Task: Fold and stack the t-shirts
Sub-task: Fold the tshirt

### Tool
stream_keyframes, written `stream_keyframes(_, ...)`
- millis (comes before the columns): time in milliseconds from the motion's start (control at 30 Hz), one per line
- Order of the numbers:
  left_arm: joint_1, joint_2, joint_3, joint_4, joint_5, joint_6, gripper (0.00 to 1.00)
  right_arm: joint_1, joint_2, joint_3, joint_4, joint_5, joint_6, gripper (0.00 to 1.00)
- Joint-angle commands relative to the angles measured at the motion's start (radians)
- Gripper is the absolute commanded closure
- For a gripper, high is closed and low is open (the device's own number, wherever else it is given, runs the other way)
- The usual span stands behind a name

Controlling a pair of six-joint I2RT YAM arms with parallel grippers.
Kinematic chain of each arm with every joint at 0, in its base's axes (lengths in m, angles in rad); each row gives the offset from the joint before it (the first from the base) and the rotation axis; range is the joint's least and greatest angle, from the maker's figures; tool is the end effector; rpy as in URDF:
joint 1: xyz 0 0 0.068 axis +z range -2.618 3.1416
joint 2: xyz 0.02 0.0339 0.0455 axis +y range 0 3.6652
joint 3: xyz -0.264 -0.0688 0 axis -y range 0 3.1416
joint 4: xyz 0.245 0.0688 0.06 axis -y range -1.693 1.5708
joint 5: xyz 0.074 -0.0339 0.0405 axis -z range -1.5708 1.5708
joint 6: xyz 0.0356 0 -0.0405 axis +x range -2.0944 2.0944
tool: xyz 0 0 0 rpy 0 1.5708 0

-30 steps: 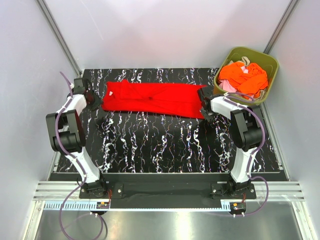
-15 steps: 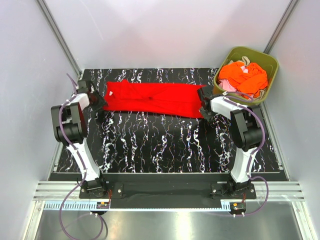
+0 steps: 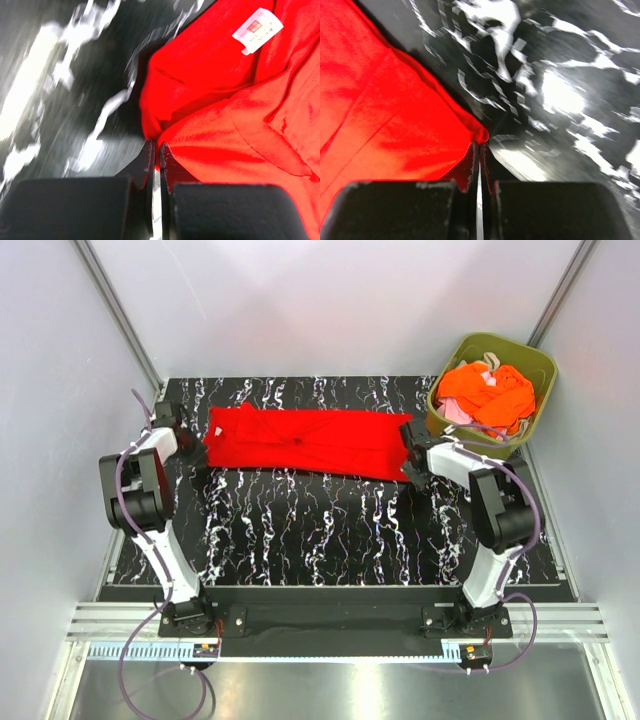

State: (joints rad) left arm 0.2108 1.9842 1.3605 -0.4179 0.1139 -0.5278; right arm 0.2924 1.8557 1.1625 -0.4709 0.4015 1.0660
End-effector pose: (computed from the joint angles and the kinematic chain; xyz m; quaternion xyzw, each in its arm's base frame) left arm 0.4068 0.0829 0.1665 -0.3340 0.9040 -0.0955 0.2492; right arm 0.3518 0.0914 0.1584 0.3993 0.8736 -0.0276 0.2767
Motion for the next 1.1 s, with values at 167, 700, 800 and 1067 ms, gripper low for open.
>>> stream_keyframes(167, -0.001, -0.284, -0.224, -0.107, -0.062, 0.015, 1.00, -0.010, -0.294, -0.253, 0.005, -0.092, -0.011, 1.00)
stream_keyframes(700, -0.008, -0.602, -0.529, -0.177, -0.207, 0.002, 0.83, -0.007, -0.573, -0.512, -0.156, -0.144, -0.005, 1.00)
stream_keyframes(800, -0.008, -0.654, -0.464, -0.216, -0.201, 0.012, 0.62, -0.009, -0.604, -0.497, -0.179, -0.147, -0.017, 0.89)
stream_keyframes(1067, -0.096, -0.604, -0.272, -0.173, 0.099, 0.115, 0.51, -0.007, -0.654, -0.388, -0.233, -0.177, -0.158, 0.66)
